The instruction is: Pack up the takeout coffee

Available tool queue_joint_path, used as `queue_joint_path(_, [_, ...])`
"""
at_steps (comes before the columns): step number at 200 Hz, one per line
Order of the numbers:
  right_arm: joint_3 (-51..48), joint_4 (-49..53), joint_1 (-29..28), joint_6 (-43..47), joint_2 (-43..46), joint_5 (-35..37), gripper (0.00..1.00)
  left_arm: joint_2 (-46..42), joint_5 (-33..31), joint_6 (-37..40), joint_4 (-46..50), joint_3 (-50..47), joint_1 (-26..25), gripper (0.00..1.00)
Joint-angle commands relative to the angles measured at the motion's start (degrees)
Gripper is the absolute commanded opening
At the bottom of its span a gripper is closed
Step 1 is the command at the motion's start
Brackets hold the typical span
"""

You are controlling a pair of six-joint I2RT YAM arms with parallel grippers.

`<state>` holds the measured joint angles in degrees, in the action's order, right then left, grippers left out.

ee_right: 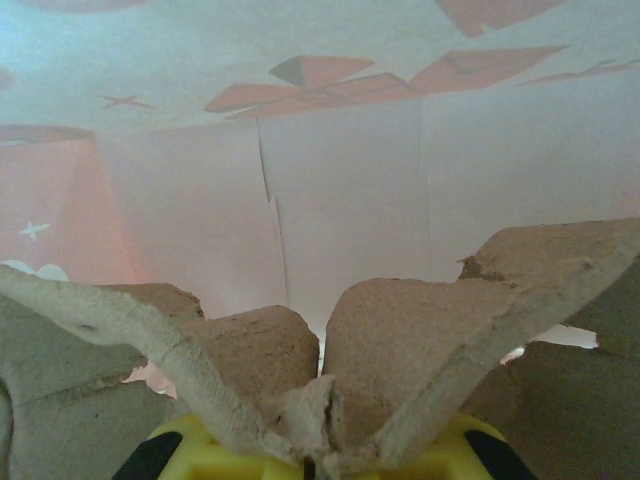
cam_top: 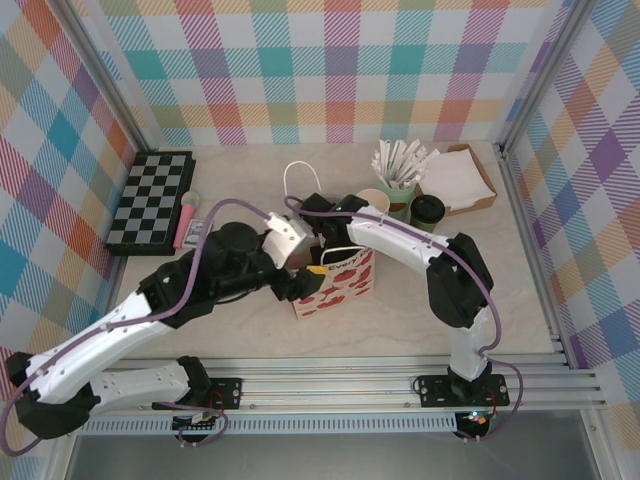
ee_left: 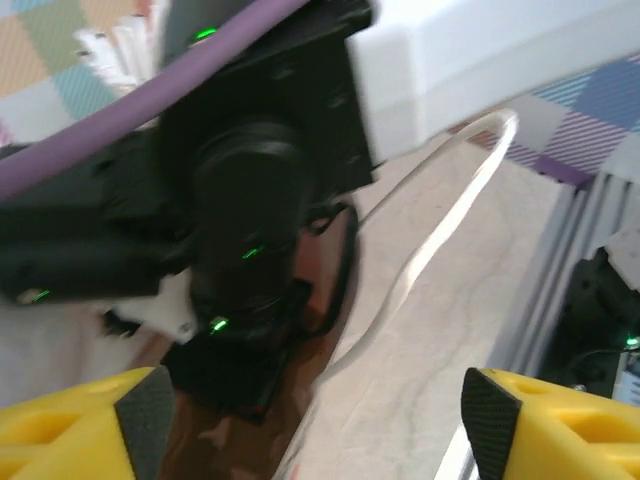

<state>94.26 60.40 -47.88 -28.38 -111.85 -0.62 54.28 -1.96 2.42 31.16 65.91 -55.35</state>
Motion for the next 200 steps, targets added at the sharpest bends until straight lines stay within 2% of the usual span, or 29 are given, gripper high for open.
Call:
queue_joint_path(1, [-1.13, -1.78, -0.76, 0.13, 3.13, -0.09, 0.0, -6.91, -12.4, -11.0, 0.2, -2.67, 2.45, 0.88])
queue_joint_path(16, [-1.6, -2.47, -0.89, -0.01, 3.78, 0.35, 0.0, -8.56, -21.99, -21.23, 5.92, -2.13, 4.18, 0.94])
queue_joint_path(31, [-2.12, -3.41, -1.08, 0.08, 4.4, 0.62, 0.0, -8.44, -26.14, -29.7, 12.76, -0.49, 5.32, 0.94])
queue_joint_path(44, [-2.49, -4.22, -1.17, 0.09, 4.67, 0.68, 0.0, -7.69, -26.09, -34.68, 16.29, 0.72, 5.77, 0.93])
queue_joint_path(76, [-2.76, -5.57, -1.34, 0.21, 4.61, 0.68, 0.0, -4.13, -20.76, -41.07, 18.57, 4.0, 6.15, 0.91])
queue_joint_path(100, [-2.4, -5.61, -1.43, 0.42, 4.58, 0.36, 0.0, -0.77, -17.14, -42.66, 18.11, 5.28, 6.39, 0.91])
queue_joint_path(143, [-2.98, -6.31, -1.53, 0.35, 5.06, 0.49, 0.0, 6.46, -15.52, -43.96, 19.91, 8.03, 7.65, 0.9])
queue_joint_path(167, [-3.02, -6.31, -1.67, 0.34, 5.05, 0.54, 0.0, 8.72, -13.73, -44.95, 19.31, 8.45, 9.77, 0.9])
queue_joint_path(200, [-2.41, -6.08, -1.96, 0.34, 5.45, 1.52, 0.0, 10.15, -7.38, -42.54, 18.02, 8.98, 14.28, 0.88])
